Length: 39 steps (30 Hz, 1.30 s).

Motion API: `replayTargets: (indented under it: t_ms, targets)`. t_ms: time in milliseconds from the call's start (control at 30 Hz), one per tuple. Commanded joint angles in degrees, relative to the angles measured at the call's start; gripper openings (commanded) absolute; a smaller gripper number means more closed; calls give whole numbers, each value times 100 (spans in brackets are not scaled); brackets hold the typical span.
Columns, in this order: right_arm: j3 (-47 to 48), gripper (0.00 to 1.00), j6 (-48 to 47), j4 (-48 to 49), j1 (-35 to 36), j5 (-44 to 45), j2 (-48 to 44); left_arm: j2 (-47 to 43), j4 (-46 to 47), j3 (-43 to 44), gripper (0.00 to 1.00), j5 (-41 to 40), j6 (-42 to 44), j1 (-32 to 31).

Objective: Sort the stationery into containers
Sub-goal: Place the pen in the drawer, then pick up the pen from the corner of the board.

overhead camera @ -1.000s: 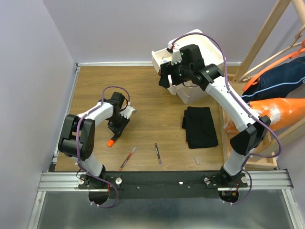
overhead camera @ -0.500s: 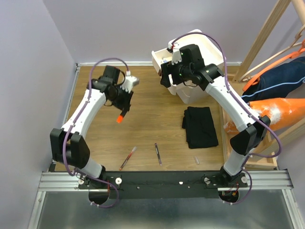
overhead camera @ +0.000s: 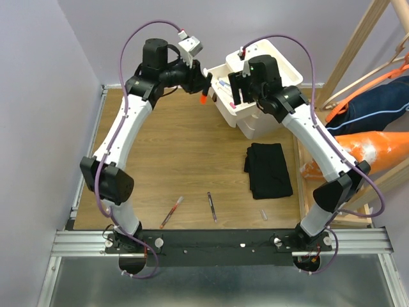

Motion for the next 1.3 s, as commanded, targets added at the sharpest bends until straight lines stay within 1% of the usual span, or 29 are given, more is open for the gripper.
replayTargets:
  t_ms: [0,33,200,267,300,333,367,433,500,533,600,633,733,800,833,867,900,933,967,1000,1033,1067,1100,1133,1200,1233,1267]
  targets:
    - [-23,82,-378,380,-176,1355,-331,793,2494,324,6,595,-1630,-88]
    - [-85,83,-396,380,-203,1381,-419,1072,2653,524,6,578,-1814,-149]
    - [-402,83,-396,353,-431,1364,-656,1839,3182,1281,6,377,-1729,-299]
    - [-525,83,-387,353,-537,1320,-718,2129,3191,1528,10,262,-1632,-351]
    - [-552,83,-370,327,-624,1259,-727,2191,3173,1554,14,96,-1606,-360]
    - [-587,83,-361,310,-651,1206,-736,2305,3147,1555,30,-1,-1597,-378]
    - [-587,83,-344,292,-687,1180,-727,2358,3069,1555,38,-63,-1579,-387]
    - [-578,83,-317,257,-731,1039,-727,2411,2972,1546,46,-177,-1457,-387]
    - [-526,83,-308,231,-740,891,-701,2385,2796,1546,50,-344,-1316,-387]
    - [-517,83,-291,213,-740,829,-683,2315,2734,1563,54,-475,-1220,-387]
    - [-473,83,-256,178,-740,653,-657,2210,2524,1590,58,-573,-1026,-387]
    - [-455,83,-238,169,-740,583,-622,2113,2445,1616,64,-608,-860,-387]
    - [-376,83,-194,99,-740,293,-525,1807,2067,1642,65,-793,-701,-343]
    - [-341,83,-185,55,-740,47,-507,1490,1479,1555,66,-977,-552,-308]
    - [-358,82,-185,55,-740,2,-516,1010,1251,1224,66,-1117,-472,-290]
    - [-385,83,-185,72,-740,-33,-542,718,761,933,67,-1240,-385,-290]
    - [-411,82,-185,81,-740,-59,-551,410,495,600,67,-1528,-218,-290]
    - [-472,82,-203,90,-740,-68,-560,-211,232,-143,65,-1644,-208,-290]
    - [-499,82,-238,107,-731,-51,-577,-504,-337,-525,64,-1741,-225,-299]
    - [-508,82,-247,116,-731,-51,-586,-768,-647,-885,62,-1821,-199,-299]
    - [-525,82,-255,134,-740,-68,-586,-1232,-955,-1576,60,-1856,-182,-308]
    - [-534,82,-264,134,-740,-86,-578,-1410,-1567,-1896,59,-1883,-129,-308]
    - [-534,82,-290,142,-740,-130,-586,-1560,-1860,-2178,59,-1909,36,-316]
    - [-534,82,-291,142,-731,-174,-578,-1753,-2115,-2685,58,-1953,108,-334]
    - [-543,82,-308,125,-731,-261,-551,-1912,-2572,-3198,59,-1945,405,-360]
    - [-552,82,-308,116,-740,-288,-534,-2139,-2592,-3470,60,-1953,520,-378]
    - [-560,82,-308,107,-740,-323,-525,-2246,-2549,-3960,61,-2110,574,-413]
